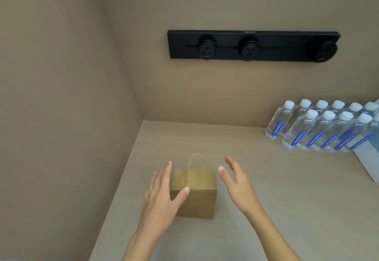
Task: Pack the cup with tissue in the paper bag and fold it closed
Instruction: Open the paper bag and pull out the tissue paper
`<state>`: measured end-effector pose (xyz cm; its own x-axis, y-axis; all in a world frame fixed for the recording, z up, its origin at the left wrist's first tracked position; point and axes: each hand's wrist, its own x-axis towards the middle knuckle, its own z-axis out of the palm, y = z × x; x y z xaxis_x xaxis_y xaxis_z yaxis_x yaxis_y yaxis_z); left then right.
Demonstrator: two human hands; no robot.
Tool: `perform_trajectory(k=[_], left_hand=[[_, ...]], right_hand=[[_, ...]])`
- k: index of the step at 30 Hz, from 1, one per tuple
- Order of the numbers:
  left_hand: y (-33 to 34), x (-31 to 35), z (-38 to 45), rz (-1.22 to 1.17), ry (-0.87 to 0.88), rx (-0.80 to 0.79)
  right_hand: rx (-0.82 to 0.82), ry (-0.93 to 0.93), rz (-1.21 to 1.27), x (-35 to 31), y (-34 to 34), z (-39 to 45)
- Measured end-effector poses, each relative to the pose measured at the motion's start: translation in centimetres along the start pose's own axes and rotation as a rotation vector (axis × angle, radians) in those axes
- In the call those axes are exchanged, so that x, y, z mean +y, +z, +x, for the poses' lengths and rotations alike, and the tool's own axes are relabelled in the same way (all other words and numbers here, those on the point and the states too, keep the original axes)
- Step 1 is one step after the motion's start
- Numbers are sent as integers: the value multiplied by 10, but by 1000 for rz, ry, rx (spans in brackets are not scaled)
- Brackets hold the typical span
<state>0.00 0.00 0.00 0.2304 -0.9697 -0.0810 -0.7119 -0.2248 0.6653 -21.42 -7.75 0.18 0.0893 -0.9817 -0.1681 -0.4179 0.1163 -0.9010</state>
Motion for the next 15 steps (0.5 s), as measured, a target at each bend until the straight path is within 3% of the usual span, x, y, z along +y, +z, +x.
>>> perform_trajectory(k=[4, 9, 15], left_hand=[[7, -3, 3, -190, -97, -90], [16, 4, 12, -274, -164, -89], [16, 8, 14, -207, -170, -42]], right_hand=[[-93, 350, 325, 2, 6, 18], [-222, 405, 342, -12, 11, 25], [-258, 346, 739, -21, 6, 17]])
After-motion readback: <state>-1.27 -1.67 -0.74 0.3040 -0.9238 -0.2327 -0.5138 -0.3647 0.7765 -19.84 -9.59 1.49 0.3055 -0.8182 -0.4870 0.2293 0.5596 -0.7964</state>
